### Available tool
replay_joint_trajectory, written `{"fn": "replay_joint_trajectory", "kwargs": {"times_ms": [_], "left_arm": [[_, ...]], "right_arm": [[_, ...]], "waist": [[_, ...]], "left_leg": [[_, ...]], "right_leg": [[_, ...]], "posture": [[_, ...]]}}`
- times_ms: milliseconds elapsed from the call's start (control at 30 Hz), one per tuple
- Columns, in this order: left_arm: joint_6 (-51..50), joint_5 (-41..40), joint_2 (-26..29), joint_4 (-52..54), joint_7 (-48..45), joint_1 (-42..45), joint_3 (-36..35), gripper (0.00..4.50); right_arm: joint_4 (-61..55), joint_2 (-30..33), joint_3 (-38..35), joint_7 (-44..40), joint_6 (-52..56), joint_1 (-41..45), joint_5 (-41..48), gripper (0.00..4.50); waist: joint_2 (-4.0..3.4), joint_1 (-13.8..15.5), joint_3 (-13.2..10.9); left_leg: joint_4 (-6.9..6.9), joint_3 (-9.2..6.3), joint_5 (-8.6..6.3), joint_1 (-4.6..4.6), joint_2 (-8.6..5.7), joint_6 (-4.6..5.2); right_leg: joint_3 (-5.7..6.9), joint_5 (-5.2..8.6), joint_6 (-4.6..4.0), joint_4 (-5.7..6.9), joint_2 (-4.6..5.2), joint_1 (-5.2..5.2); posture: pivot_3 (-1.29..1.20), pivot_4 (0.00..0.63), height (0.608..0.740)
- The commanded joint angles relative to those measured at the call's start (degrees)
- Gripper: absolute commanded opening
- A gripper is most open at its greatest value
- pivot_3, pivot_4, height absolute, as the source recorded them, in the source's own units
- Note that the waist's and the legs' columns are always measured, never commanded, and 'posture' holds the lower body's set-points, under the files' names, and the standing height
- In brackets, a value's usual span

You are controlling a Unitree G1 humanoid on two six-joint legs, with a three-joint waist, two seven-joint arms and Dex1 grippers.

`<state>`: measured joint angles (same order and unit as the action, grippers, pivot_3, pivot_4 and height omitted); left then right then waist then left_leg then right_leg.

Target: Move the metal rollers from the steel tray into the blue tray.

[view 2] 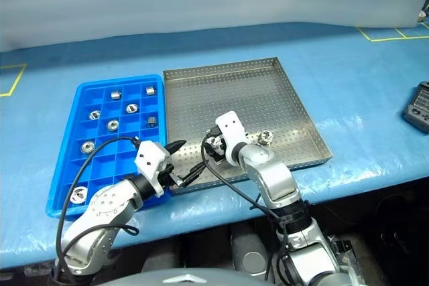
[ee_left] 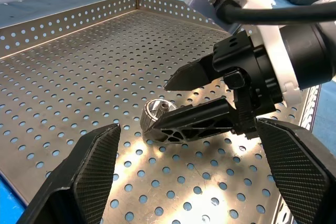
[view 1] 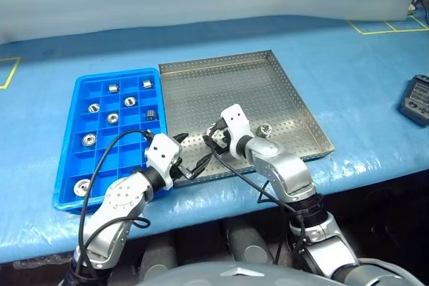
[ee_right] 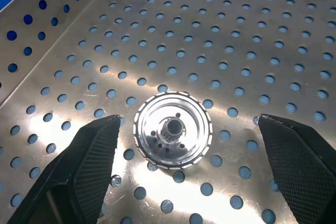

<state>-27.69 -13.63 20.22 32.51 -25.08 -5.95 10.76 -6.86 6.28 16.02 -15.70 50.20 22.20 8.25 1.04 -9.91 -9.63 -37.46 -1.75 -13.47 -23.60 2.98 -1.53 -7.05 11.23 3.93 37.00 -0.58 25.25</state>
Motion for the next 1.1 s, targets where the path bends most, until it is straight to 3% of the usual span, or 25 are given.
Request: {"fn": "replay_joint_trajectory", "kwargs": {"times_ms": [33,133,333,367,733,1100], "left_arm": [[1.61,0.17,-0.46,0.39,0.05,0.14,0.2,4.5],[1.82,0.16,-0.55,0.27,0.11,0.13,0.26,4.5],[2.05,0.27,-0.88,0.68,0.63,-0.62,-0.04,4.5],[2.08,0.3,-0.94,0.72,0.72,-0.68,-0.09,4.5],[6.62,2.72,-3.54,3.82,8.69,-5.72,-7.09,4.5],[8.35,4.71,-6.69,14.26,15.39,-19.43,-14.72,4.5]], "right_arm": [[2.25,-1.08,0.29,-0.51,-3.29,1.51,-0.56,4.44],[4.37,-1.61,0.48,-0.84,-5.29,1.58,-1.06,3.85],[5.32,-2.18,0.13,-0.88,-6.81,1.16,-1.59,1.87],[5.24,-2.19,0.11,-0.9,-6.82,1.15,-1.61,1.7],[3.35,-5.21,1.58,-1.27,-8.54,11.77,-2.99,1.71],[13.62,-12.02,6.15,-7.63,-15.22,19.59,-3.35,1.71]], "waist": [[0.0,0.01,0.0],[0.0,0.04,0.0],[0.0,0.02,0.0],[0.0,0.07,0.0],[0.0,1.63,0.0],[0.01,9.66,0.0]], "left_leg": [[0.0,0.0,0.0,0.0,0.0,0.0],[0.0,0.01,0.0,0.0,0.0,0.0],[0.0,-0.02,0.0,0.01,0.01,0.0],[0.0,-0.03,0.0,0.01,0.01,0.0],[0.0,-0.04,0.0,0.02,0.01,0.0],[0.2,-0.05,0.0,-0.01,0.01,0.0]], "right_leg": [[0.0,0.0,-0.01,0.0,0.0,0.0],[0.0,0.0,0.0,-0.01,0.01,-0.01],[0.01,-0.02,0.04,0.02,-0.02,-0.01],[0.01,-0.02,0.03,0.03,-0.02,-0.01],[0.01,-0.04,0.05,0.09,-0.03,0.03],[0.11,0.03,-0.07,0.01,0.01,0.11]], "posture": [[-0.07,0.15,0.74],[-0.07,0.15,0.74],[-0.06,0.15,0.74],[-0.05,0.15,0.74],[0.07,0.15,0.74],[0.33,0.15,0.74]]}}
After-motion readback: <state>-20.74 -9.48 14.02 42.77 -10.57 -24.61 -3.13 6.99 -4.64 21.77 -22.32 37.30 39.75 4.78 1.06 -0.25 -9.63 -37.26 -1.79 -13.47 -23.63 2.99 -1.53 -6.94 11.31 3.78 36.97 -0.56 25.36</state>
